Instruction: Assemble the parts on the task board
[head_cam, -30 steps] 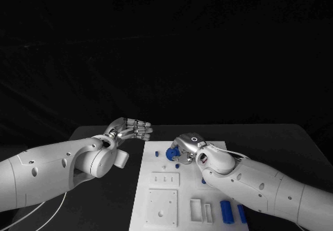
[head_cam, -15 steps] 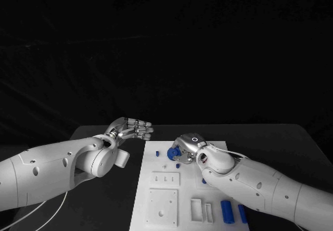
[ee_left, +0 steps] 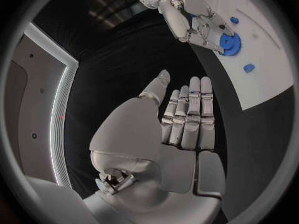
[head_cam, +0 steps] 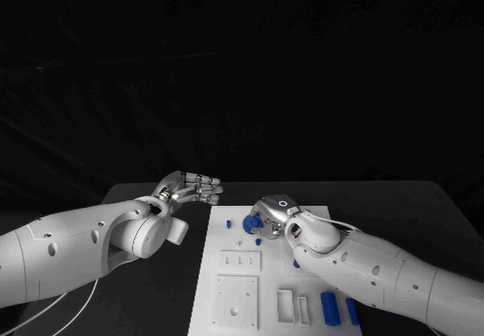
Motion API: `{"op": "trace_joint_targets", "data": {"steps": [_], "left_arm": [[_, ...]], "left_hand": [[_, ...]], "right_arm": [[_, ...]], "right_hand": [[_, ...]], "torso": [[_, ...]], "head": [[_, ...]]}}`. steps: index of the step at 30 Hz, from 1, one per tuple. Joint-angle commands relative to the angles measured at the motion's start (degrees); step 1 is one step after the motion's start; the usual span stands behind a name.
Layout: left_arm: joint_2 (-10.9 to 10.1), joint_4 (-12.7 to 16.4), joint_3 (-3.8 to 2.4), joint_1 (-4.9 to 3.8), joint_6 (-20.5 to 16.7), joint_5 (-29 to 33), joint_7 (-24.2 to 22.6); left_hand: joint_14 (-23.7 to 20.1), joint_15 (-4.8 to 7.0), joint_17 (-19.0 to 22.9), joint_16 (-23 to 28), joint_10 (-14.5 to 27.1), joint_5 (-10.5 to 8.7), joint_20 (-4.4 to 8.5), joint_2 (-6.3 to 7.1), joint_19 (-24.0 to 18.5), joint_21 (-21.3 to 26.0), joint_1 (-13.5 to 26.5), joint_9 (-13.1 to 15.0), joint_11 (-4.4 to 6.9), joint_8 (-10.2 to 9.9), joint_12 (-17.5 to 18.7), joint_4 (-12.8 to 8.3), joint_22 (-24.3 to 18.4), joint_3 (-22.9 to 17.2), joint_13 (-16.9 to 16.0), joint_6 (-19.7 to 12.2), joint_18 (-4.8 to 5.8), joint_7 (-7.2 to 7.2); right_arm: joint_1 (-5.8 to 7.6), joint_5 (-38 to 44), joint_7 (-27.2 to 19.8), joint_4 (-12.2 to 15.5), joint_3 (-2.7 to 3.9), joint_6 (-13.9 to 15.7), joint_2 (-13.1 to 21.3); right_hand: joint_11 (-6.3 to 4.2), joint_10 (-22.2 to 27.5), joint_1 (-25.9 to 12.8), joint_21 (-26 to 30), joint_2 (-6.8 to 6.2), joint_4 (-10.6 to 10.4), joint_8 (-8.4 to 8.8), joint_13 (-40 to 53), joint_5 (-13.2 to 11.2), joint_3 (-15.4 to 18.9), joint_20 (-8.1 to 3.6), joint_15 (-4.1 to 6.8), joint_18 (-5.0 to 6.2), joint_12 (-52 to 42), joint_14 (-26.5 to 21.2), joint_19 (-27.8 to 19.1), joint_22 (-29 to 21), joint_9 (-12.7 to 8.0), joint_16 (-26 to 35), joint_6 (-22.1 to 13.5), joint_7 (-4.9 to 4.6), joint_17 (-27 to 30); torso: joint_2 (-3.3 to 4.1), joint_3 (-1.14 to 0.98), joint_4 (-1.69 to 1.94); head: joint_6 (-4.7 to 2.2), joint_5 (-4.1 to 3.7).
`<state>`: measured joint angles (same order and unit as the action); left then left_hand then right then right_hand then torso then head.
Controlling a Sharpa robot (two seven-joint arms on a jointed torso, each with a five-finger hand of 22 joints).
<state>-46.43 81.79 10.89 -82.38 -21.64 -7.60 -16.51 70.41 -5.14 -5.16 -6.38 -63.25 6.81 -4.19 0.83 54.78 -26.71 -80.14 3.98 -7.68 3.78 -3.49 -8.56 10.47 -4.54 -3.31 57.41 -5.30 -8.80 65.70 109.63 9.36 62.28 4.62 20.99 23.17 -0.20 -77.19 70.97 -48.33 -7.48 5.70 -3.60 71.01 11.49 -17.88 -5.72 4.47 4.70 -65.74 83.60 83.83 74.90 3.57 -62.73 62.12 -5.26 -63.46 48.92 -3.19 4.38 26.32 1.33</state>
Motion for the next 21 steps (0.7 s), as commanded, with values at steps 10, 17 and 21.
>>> {"op": "trace_joint_targets", "data": {"steps": [10,17,21], "left_arm": [[0.0,0.1,-0.04,-0.07,0.8,-0.2,-0.2],[-0.1,0.2,-0.04,-0.07,0.8,-0.2,-0.2],[-0.1,0.1,-0.04,-0.07,0.8,-0.2,-0.2]], "left_hand": [[-0.3,-0.15,0.1,0.4,0.5,0.38,-0.05,0.24,-0.4,-0.5,0.1,0.0,0.00,-0.1,0.0,-0.2,-0.3,0.0,-0.1,-0.3,0.25,-0.09],[-0.3,-0.16,0.1,0.4,0.6,0.42,-0.06,0.26,-0.3,-0.5,0.1,0.0,-0.01,-0.1,0.0,-0.1,-0.4,0.0,-0.1,-0.5,0.24,-0.12],[-0.3,-0.16,0.1,0.4,0.6,0.42,-0.06,0.26,-0.3,-0.5,0.1,0.0,-0.01,-0.1,0.0,-0.1,-0.4,0.0,-0.1,-0.5,0.24,-0.12]], "right_arm": [[-0.17,-3.5,-0.6,-0.5,-0.14,-2.1,0.0],[-0.16,-5.2,-0.9,-0.5,-0.14,-2.8,0.1],[-0.16,-5.8,-1.0,-0.5,-0.14,-2.7,0.3]], "right_hand": [[0.28,0.7,-2.5,0.3,-0.08,-3.6,0.05,-0.4,0.6,3.5,0.30,-0.23,0.06,0.2,-0.2,3.1,5.8,0.0,0.2,-2.8,-0.60,-0.1],[0.21,0.8,-6.9,0.2,-0.33,-6.6,0.04,-0.4,1.9,0.6,0.31,-0.24,0.17,0.1,-0.2,3.1,5.9,0.0,0.0,-2.9,-0.55,-0.2],[0.16,0.7,-7.6,0.0,0.15,-6.9,0.03,-0.3,1.8,0.0,0.33,-0.24,0.22,-0.1,-0.1,3.1,5.9,0.0,-0.1,-2.8,-0.51,-0.3]], "torso": [[0.04,0.00,-0.04],[0.00,0.02,-0.02],[-0.01,0.00,0.01]], "head": [[-0.10,-0.26],[-0.13,-0.28],[-0.16,-0.28]]}}
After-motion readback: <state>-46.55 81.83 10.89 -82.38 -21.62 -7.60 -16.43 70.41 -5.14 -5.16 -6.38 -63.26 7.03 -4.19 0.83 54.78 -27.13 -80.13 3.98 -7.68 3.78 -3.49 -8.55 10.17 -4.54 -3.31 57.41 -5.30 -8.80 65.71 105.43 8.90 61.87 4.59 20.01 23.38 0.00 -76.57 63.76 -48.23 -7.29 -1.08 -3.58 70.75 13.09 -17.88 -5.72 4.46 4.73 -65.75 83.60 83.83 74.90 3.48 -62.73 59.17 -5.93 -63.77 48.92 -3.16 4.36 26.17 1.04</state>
